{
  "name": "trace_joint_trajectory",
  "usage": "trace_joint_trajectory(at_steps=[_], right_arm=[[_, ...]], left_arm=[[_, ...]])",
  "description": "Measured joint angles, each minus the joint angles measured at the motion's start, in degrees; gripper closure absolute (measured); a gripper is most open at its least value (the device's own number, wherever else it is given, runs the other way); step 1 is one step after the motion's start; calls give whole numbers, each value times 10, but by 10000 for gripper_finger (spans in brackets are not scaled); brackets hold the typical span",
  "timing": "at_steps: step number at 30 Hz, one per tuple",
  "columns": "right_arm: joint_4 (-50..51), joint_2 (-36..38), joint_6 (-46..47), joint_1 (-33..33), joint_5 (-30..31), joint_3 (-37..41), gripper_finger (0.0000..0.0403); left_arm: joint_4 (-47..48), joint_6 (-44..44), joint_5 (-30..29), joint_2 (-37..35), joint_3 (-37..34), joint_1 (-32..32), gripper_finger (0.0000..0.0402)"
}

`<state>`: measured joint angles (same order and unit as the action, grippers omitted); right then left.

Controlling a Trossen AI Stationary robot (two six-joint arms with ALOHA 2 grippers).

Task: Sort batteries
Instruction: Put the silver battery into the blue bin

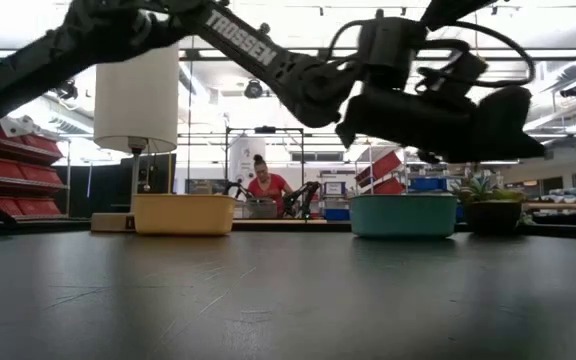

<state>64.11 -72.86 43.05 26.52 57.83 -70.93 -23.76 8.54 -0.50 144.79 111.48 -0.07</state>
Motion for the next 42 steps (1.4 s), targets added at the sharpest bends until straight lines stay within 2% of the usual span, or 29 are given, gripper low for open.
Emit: trace_joint_trajectory(at_steps=[3, 9, 14, 19, 23, 28, 30, 36, 38, 42], right_arm=[[0, 0, 1, 0, 2, 7, 238], [2, 0, 8, 2, -7, 19, 240], [6, 23, 19, 8, -6, 20, 240], [8, 60, 51, 2, 21, 19, 240], [37, 80, 104, -42, 19, 19, 240], [70, 75, 119, -125, -30, 19, 241], [74, 72, 111, -159, -64, 19, 241], [171, 17, 99, -278, -242, 19, 251], [203, -11, 83, -303, -281, 19, 259], [260, -67, 28, -343, -339, 19, 297]], left_arm=[[28, -1, 12, 40, 68, -5, 227], [71, -7, 18, 107, 176, -9, 225], [134, -15, 27, 97, 175, -7, 234], [114, -10, 36, 62, 120, -2, 265], [43, -10, 34, 11, 12, 10, 294], [-107, 9, -15, -113, -197, 31, 320], [-152, 15, -28, -158, -274, 40, 324], [-241, 29, -73, -276, -493, 80, 327], [-281, 32, -77, -312, -552, 93, 327], [-292, 25, -114, -373, -645, 120, 328]])
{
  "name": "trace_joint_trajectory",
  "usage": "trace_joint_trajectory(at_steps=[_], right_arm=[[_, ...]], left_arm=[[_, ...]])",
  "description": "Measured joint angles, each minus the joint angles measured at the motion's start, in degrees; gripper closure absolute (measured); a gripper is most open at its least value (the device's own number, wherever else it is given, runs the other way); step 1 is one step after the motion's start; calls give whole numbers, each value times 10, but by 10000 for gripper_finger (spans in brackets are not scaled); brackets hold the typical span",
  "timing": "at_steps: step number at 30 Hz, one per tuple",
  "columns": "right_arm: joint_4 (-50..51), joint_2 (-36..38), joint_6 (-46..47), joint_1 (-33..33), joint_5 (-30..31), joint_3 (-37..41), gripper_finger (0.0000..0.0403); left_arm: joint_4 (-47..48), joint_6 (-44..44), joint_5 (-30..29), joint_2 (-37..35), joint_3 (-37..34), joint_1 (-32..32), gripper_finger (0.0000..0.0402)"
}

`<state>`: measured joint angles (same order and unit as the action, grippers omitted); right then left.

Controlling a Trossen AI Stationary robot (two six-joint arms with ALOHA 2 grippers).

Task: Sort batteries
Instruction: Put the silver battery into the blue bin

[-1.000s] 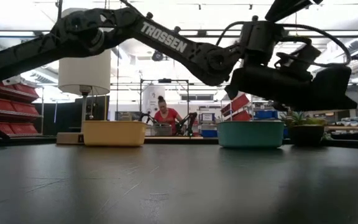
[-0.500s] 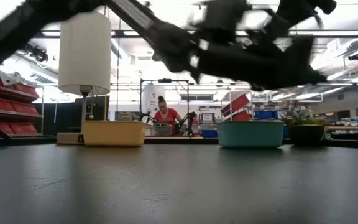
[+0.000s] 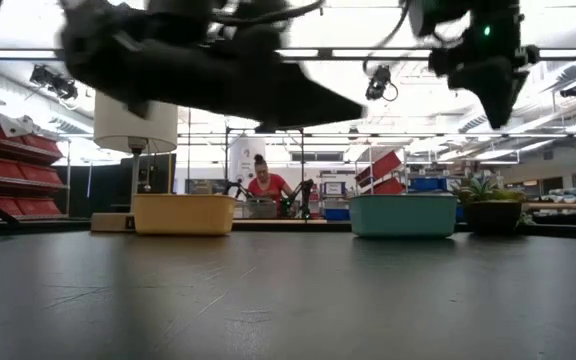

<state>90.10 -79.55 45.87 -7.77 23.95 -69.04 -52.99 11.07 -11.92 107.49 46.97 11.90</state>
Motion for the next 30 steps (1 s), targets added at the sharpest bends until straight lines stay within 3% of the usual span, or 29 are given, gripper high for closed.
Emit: trace_joint_trajectory(at_steps=[6, 13, 19, 25, 30], right_arm=[[-1, -59, -147, -22, -106, 0, 394], [-1, -163, -277, -3, -197, 1, 402], [1, -254, -493, 43, -232, 33, 403], [-1, -279, -685, 97, -239, 84, 403], [-6, -278, -790, 115, -245, 138, 403]], left_arm=[[3, -23, -69, -80, -100, 41, 328], [0, -39, -114, -152, -179, 71, 328], [3, -42, -115, -171, -208, 81, 328], [3, -42, -116, -174, -220, 88, 328], [-2, -36, -120, -174, -220, 88, 328]])
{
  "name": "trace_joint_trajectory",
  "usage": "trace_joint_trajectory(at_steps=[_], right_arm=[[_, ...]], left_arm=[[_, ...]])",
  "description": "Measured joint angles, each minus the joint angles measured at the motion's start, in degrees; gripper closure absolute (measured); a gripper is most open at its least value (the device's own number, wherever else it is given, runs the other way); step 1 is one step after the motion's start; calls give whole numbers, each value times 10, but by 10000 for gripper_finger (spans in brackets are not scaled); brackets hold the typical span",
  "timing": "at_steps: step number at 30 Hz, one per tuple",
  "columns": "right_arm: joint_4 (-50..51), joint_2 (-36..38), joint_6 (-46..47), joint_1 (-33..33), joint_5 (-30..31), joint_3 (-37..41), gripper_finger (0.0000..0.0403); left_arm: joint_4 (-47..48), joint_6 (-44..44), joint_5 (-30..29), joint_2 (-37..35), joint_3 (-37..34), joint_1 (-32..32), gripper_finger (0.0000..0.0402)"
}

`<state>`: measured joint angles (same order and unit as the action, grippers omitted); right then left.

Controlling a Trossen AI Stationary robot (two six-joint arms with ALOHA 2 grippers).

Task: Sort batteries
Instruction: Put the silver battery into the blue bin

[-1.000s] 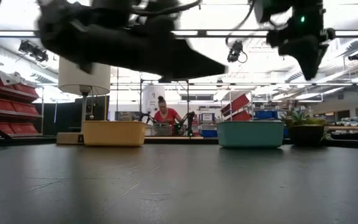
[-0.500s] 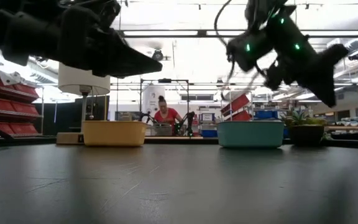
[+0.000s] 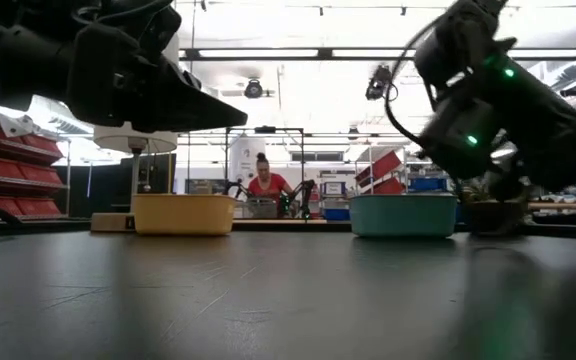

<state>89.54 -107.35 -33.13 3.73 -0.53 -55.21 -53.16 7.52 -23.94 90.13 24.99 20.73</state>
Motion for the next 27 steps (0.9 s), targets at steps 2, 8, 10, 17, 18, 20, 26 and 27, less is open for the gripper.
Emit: trace_joint_trajectory(at_steps=[2, 8, 10, 17, 18, 20, 26, 27], right_arm=[[-9, 0, -14, -1, 0, 26, 403], [-80, 1, -37, -12, 18, 86, 403], [-99, 1, -45, -17, 33, 98, 403], [-135, 1, -55, -46, 42, 136, 403], [-135, 1, -56, -50, 46, 141, 403], [-134, 1, -56, -55, 59, 144, 403], [-143, 2, -72, -73, 90, 148, 403], [-145, 2, -76, -79, 91, 148, 403]], left_arm=[[-9, 7, 0, 0, 0, 0, 328], [-15, 11, 0, 0, 0, 0, 328], [-14, 11, 0, 0, 0, 0, 328], [-14, 12, 0, 0, 0, 0, 328], [-14, 12, 0, 0, 0, 0, 328], [-14, 12, 0, 0, 0, 0, 328], [-14, 12, 0, 0, 1, -2, 328], [-14, 12, 0, 0, 1, -2, 328]])
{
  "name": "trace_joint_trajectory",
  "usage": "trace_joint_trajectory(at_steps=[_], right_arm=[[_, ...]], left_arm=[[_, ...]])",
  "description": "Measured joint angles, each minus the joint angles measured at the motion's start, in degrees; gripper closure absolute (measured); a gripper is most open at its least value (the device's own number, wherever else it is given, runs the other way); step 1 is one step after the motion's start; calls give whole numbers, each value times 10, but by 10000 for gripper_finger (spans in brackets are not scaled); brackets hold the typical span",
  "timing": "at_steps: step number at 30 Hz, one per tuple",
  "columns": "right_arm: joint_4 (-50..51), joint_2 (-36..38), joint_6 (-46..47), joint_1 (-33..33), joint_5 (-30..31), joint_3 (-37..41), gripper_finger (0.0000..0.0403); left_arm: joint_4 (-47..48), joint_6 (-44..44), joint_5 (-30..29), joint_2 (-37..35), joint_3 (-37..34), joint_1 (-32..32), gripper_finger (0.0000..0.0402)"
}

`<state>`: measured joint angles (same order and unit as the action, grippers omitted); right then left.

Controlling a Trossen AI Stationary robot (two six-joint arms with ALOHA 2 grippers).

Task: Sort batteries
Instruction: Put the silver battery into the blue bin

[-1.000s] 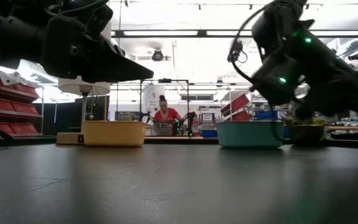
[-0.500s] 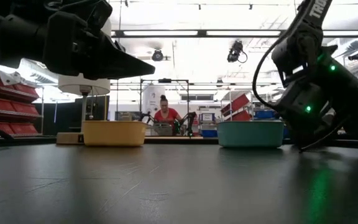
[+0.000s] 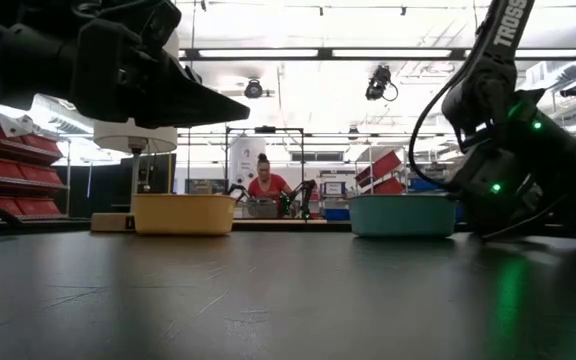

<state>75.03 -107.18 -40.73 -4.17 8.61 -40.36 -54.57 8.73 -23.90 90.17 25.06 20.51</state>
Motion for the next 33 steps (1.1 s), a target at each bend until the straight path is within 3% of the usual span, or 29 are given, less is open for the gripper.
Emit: trace_joint_trajectory(at_steps=[12, 20, 33], right_arm=[[-44, 5, 14, -41, 66, -57, 403], [3, 4, 6, -88, 98, -22, 403], [-57, 5, -14, -141, 96, 25, 403]], left_arm=[[0, 0, 0, 0, 0, 0, 328], [1, 0, 0, 0, 0, 0, 328], [0, 12, 0, 0, 0, 0, 328]])
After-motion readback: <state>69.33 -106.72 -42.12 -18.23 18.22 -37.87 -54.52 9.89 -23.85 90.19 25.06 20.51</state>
